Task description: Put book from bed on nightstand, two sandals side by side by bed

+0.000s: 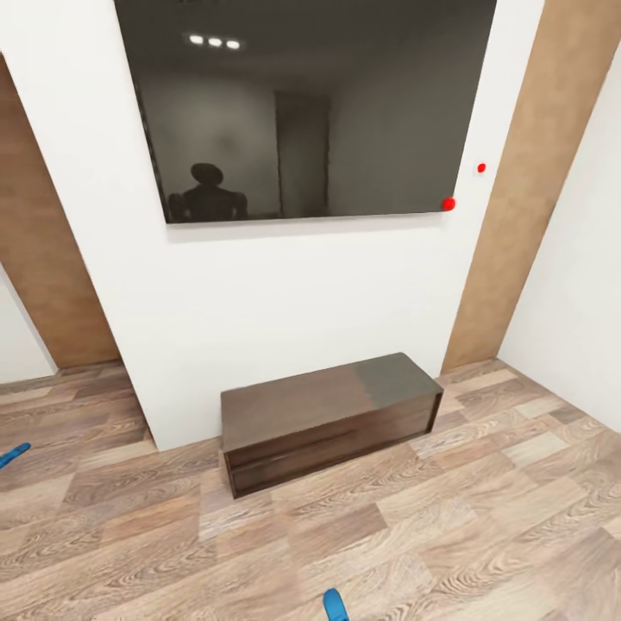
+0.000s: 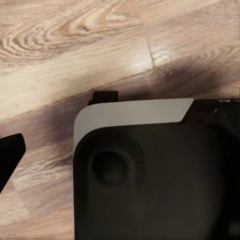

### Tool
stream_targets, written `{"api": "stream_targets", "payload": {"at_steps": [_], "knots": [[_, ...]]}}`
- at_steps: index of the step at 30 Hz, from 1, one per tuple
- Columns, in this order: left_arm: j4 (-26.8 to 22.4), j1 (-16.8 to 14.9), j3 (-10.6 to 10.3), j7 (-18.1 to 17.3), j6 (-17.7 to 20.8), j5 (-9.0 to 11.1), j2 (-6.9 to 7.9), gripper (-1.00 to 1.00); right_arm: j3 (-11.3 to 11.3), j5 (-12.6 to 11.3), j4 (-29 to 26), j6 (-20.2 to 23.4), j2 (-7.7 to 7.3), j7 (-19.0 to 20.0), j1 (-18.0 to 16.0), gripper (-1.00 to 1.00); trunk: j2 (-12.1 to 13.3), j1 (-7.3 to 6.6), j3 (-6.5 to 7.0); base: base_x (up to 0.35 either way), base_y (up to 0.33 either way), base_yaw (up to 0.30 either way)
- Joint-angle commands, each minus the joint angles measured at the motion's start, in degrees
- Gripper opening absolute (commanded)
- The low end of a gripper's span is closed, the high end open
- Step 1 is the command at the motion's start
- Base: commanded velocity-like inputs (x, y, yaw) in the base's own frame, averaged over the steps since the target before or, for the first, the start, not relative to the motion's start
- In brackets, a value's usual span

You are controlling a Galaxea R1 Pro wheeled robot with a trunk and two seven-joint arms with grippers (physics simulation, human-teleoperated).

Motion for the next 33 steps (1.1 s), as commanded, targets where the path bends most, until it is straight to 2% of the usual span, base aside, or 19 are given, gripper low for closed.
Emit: {"api": "stream_targets", "payload": {"at_steps": [1,33], "knots": [[-0.07,0.00,0.02,0.00,0.04,0.01,-0.01,1.00,-0.02,-0.01,0.01,-0.17,0.00,-0.07,-0.01,1.00,-0.02,0.00,-0.07,0.000,0.000,0.283],[-0.07,0.00,0.02,-0.01,0.04,0.01,-0.01,1.00,-0.02,-0.01,0.06,-0.17,0.00,-0.05,-0.01,1.00,-0.02,0.00,-0.71,0.000,0.000,0.283]]}}
